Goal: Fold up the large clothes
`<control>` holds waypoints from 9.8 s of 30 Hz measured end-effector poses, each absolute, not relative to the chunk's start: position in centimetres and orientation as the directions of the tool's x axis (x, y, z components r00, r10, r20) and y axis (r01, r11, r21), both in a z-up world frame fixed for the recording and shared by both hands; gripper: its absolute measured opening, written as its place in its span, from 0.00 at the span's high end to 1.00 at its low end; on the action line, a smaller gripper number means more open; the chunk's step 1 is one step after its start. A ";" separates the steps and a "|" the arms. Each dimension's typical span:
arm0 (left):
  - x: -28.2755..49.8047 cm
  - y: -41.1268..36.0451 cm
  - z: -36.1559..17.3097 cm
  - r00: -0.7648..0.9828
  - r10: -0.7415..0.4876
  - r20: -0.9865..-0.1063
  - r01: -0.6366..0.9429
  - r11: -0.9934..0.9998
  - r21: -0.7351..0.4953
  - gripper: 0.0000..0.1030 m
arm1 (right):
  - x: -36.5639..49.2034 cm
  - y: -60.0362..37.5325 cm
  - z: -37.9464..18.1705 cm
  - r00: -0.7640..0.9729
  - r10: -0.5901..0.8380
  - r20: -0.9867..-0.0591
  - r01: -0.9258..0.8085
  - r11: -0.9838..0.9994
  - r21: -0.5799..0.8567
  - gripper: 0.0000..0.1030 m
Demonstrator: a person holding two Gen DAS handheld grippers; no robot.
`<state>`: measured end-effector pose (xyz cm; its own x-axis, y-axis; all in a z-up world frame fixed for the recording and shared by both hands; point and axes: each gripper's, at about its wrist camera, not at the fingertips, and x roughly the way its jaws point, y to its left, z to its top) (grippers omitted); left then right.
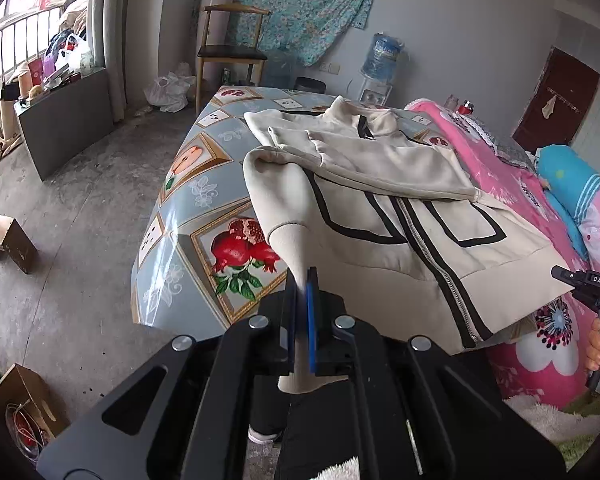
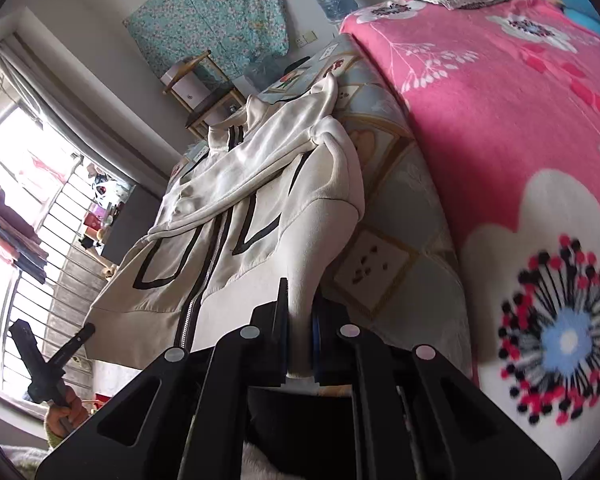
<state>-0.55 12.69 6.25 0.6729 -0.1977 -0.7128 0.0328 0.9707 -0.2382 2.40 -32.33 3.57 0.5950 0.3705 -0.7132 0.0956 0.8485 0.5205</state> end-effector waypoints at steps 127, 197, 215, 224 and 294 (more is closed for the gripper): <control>14.9 12.6 -1.4 0.676 0.120 -0.727 -0.139 0.990 0.034 0.98 | 19.5 -11.6 -3.3 0.414 0.215 -0.885 -0.239 0.963 0.122 0.80; 19.7 2.1 -2.3 0.578 -0.102 -0.810 0.180 0.984 0.005 0.95 | 18.0 -21.9 2.5 0.626 0.236 -0.743 -0.210 0.969 0.131 0.63; 13.2 -0.8 -2.8 0.446 -0.316 -0.837 0.418 0.901 -0.117 0.94 | 14.4 -16.8 -1.9 0.458 0.230 -0.859 -0.286 0.953 0.103 0.63; 12.9 2.6 -0.9 0.536 -0.244 -0.808 0.325 0.943 -0.070 0.76 | 14.6 -18.4 -2.0 0.457 0.253 -0.853 -0.244 0.957 0.153 0.46; 37.6 -1.9 -1.4 0.395 -0.265 -0.880 0.451 0.890 -0.066 0.88 | 36.7 -15.3 2.0 0.308 0.244 -0.920 -0.468 0.880 0.076 0.75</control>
<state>37.58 -1.90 -1.40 0.3945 -0.2654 -0.8797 0.4513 0.8899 -0.0661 36.66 -15.27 2.00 0.3080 0.2435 -0.9197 -0.4683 0.8802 0.0763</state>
